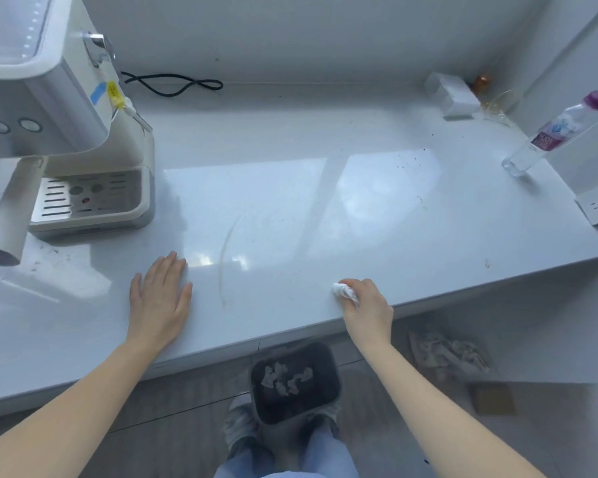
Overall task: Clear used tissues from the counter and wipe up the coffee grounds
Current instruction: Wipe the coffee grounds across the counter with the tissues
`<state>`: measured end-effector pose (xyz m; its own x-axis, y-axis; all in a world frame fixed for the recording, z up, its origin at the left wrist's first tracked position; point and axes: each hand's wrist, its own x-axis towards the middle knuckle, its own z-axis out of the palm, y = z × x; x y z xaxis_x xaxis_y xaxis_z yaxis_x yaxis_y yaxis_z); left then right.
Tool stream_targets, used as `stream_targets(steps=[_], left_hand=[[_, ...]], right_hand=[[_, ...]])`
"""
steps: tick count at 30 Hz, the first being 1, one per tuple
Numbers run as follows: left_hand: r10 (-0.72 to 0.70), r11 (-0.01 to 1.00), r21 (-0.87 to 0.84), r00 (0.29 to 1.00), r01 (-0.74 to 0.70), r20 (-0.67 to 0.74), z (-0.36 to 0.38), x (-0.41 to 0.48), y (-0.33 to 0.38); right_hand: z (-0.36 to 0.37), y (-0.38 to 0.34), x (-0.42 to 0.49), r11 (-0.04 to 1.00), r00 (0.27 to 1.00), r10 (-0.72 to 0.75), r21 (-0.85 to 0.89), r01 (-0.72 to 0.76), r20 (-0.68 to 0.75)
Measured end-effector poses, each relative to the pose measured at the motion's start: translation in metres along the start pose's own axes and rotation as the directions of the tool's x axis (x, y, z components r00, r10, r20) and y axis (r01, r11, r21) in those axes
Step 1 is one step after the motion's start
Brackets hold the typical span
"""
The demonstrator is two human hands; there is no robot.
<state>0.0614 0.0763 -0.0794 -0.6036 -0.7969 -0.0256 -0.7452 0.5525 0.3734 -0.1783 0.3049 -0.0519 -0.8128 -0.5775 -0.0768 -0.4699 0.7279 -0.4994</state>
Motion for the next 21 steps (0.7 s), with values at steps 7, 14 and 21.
stream_targets(steps=[7,14,21], left_hand=[[0.01,1.0,0.012,1.0,-0.01,-0.012,-0.004,0.028,-0.017],[0.005,0.998,0.056,1.0,-0.006,0.003,0.003,0.031,-0.02],[-0.008,0.999,0.033,1.0,0.008,0.005,0.003,0.033,-0.022]], right_hand=[[0.036,-0.053,-0.035,0.98,0.973,-0.192,0.078,0.183,0.127],[0.045,-0.075,-0.002,0.951,0.938,-0.301,-0.013,0.307,0.173],[0.071,-0.127,0.095,0.974,0.964,-0.227,0.011,0.228,0.139]])
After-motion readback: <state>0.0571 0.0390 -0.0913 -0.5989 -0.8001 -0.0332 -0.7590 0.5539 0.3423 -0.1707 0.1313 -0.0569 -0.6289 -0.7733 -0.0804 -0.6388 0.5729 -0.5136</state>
